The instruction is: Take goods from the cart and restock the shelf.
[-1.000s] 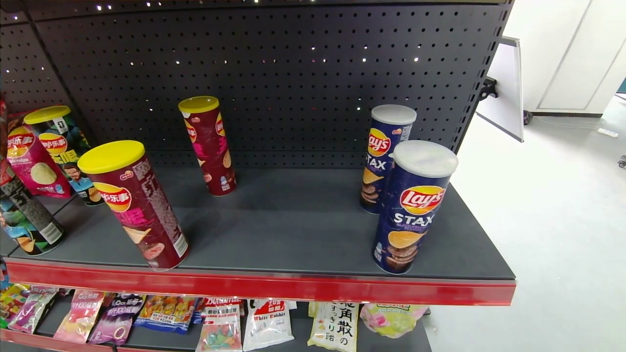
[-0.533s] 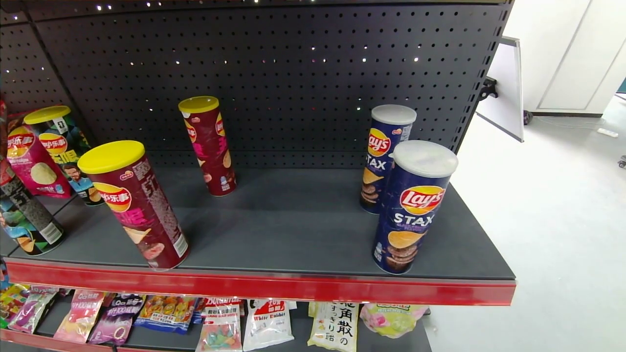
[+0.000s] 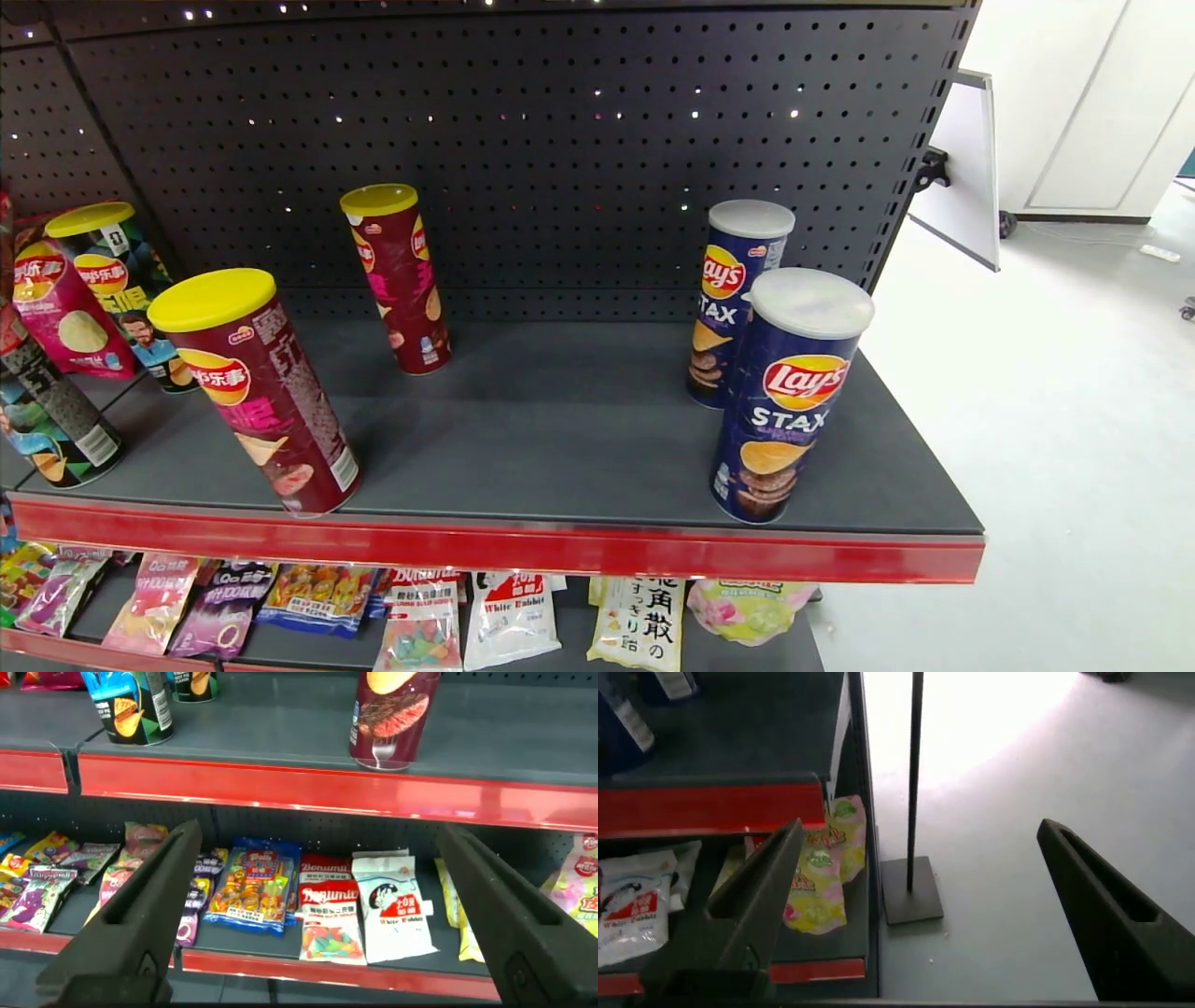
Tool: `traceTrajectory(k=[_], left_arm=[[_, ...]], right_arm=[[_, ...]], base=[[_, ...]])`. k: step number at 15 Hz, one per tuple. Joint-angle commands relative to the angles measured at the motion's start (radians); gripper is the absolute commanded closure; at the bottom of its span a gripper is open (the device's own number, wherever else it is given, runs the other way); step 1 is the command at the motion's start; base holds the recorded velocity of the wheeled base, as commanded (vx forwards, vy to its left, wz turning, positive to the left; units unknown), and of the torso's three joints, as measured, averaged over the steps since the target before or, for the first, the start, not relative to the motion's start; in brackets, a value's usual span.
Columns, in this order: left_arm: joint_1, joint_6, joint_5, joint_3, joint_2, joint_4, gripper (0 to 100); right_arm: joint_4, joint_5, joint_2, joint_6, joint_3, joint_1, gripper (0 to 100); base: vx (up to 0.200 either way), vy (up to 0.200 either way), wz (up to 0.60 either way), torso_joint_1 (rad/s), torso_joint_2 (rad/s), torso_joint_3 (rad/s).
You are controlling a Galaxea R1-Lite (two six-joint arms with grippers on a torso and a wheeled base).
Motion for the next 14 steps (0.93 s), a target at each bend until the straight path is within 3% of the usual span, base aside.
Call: traceTrajectory(k=[1, 4, 6, 8, 11, 14], left_arm=[[0.0, -0.001, 0.001, 0.0, -0.001, 0.0, 0], [0.0, -0.001, -0.001, 0.0, -0.001, 0.0, 0], [0.0, -0.001, 0.001, 0.0, -0.001, 0.0, 0], [0.0, -0.001, 0.001, 0.0, -0.001, 0.0, 0], [0.0, -0.001, 0.001, 0.0, -0.001, 0.0, 0], [0.0, -0.001, 0.001, 0.0, -0.001, 0.0, 0]], right_arm=[[0.01, 0.037, 0.628, 0.153, -0.567, 0.043, 0], [-0.004, 0.031, 0.895, 0.135, -0.504, 0.193, 0], [-0.006, 0.033, 0.983, 0.142, -0.533, 0.207, 0], [-0.013, 0.019, 1.07, 0.141, -0.574, 0.282, 0], [-0.07, -0.116, 1.205, 0.142, -0.573, 0.366, 0], [-0.118, -0.127, 1.25, 0.146, -0.561, 0.406, 0]], base=[[0.0, 0.0, 0.0, 0.0, 0.0, 0.0], [0.0, 0.0, 0.0, 0.0, 0.0, 0.0], [0.0, 0.0, 0.0, 0.0, 0.0, 0.0], [0.0, 0.0, 0.0, 0.0, 0.0, 0.0], [0.0, 0.0, 0.0, 0.0, 0.0, 0.0], [0.0, 0.0, 0.0, 0.0, 0.0, 0.0]])
